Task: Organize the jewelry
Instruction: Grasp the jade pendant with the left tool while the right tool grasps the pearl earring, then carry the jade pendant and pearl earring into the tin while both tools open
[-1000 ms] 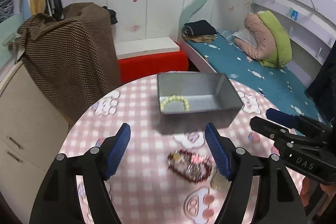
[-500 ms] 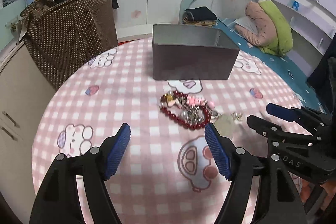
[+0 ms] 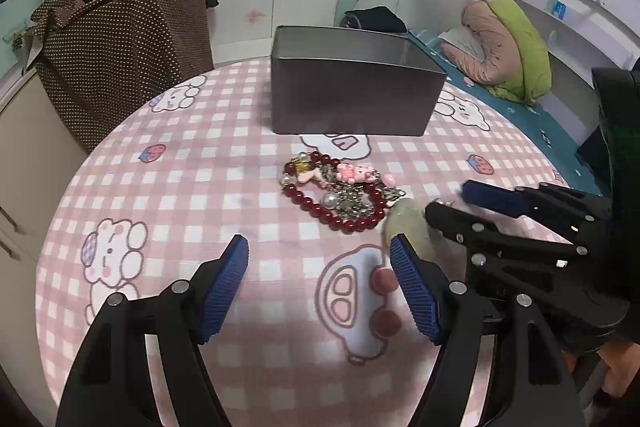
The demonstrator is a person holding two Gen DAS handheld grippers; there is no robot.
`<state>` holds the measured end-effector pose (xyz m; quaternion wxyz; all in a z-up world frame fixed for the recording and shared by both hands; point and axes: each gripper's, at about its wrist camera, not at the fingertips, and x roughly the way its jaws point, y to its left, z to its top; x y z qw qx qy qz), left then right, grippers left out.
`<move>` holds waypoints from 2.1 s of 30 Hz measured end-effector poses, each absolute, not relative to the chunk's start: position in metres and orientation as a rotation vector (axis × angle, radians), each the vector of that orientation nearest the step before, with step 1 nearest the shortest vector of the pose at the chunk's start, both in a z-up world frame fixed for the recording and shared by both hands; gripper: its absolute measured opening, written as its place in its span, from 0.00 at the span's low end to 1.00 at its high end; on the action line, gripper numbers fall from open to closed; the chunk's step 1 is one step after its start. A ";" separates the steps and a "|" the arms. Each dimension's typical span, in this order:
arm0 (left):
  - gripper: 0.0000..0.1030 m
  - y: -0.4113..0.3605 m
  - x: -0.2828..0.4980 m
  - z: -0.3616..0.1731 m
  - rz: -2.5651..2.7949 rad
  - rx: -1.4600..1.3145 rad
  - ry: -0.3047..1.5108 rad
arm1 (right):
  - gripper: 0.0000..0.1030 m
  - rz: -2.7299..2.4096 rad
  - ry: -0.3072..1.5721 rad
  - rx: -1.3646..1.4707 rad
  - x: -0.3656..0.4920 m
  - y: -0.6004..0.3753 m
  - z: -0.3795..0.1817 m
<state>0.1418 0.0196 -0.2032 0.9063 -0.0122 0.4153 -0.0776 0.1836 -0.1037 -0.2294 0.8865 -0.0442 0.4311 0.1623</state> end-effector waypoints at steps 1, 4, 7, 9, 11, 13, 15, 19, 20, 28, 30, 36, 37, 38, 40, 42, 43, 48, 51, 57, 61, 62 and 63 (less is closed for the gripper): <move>0.69 0.018 0.142 -0.204 -0.164 -0.026 0.860 | 0.31 0.345 0.896 -0.093 0.185 -0.104 -0.229; 0.68 0.015 0.144 -0.205 -0.172 -0.020 0.861 | 0.16 0.383 0.895 -0.097 0.186 -0.102 -0.229; 0.68 0.012 0.145 -0.207 -0.180 -0.021 0.867 | 0.11 0.399 0.894 -0.101 0.185 -0.101 -0.228; 0.68 0.009 0.146 -0.208 -0.196 -0.024 0.874 | 0.11 0.394 0.896 -0.090 0.184 -0.105 -0.228; 0.68 0.002 0.146 -0.207 -0.220 -0.020 0.875 | 0.11 0.376 0.898 -0.066 0.181 -0.114 -0.228; 0.68 -0.007 0.145 -0.207 -0.242 -0.002 0.870 | 0.11 0.363 0.900 -0.042 0.177 -0.124 -0.228; 0.67 -0.013 0.148 -0.208 -0.240 0.016 0.875 | 0.11 0.354 0.902 -0.013 0.173 -0.134 -0.229; 0.61 -0.024 0.157 -0.213 -0.223 0.047 0.900 | 0.11 0.355 0.907 0.040 0.168 -0.147 -0.230; 0.59 -0.027 0.158 -0.213 -0.217 0.062 0.903 | 0.11 0.358 0.908 0.047 0.167 -0.148 -0.230; 0.28 -0.033 0.159 -0.212 -0.218 0.125 0.892 | 0.11 0.365 0.906 0.059 0.167 -0.146 -0.231; 0.27 -0.029 0.159 -0.212 -0.241 0.103 0.891 | 0.11 0.367 0.904 0.063 0.166 -0.145 -0.230; 0.27 -0.008 0.159 -0.208 -0.313 -0.033 0.915 | 0.11 0.383 0.891 0.076 0.165 -0.140 -0.225; 0.27 -0.005 0.158 -0.206 -0.323 -0.051 0.912 | 0.11 0.388 0.888 0.080 0.165 -0.139 -0.223; 0.27 -0.003 0.157 -0.204 -0.331 -0.063 0.909 | 0.11 0.394 0.884 0.084 0.166 -0.138 -0.221; 0.27 0.002 0.156 -0.198 -0.349 -0.092 0.900 | 0.11 0.403 0.875 0.088 0.166 -0.137 -0.217; 0.27 0.004 0.154 -0.191 -0.354 -0.095 0.883 | 0.11 0.413 0.867 0.094 0.167 -0.135 -0.212; 0.27 0.004 0.153 -0.186 -0.354 -0.094 0.872 | 0.11 0.419 0.859 0.097 0.167 -0.133 -0.208; 0.27 0.010 0.157 -0.171 -0.365 -0.105 0.841 | 0.11 0.441 0.839 0.107 0.172 -0.129 -0.195; 0.27 0.014 0.161 -0.163 -0.372 -0.118 0.823 | 0.11 0.452 0.821 0.119 0.177 -0.128 -0.186; 0.27 0.027 0.182 -0.130 -0.378 -0.155 0.761 | 0.11 0.455 0.764 0.126 0.195 -0.123 -0.158; 0.27 0.033 0.203 -0.103 -0.364 -0.165 0.710 | 0.11 0.469 0.739 0.171 0.216 -0.122 -0.140; 0.27 0.033 0.207 -0.100 -0.362 -0.159 0.706 | 0.11 0.473 0.738 0.187 0.221 -0.121 -0.138; 0.27 0.032 0.216 -0.097 -0.358 -0.151 0.707 | 0.11 0.478 0.744 0.223 0.231 -0.122 -0.137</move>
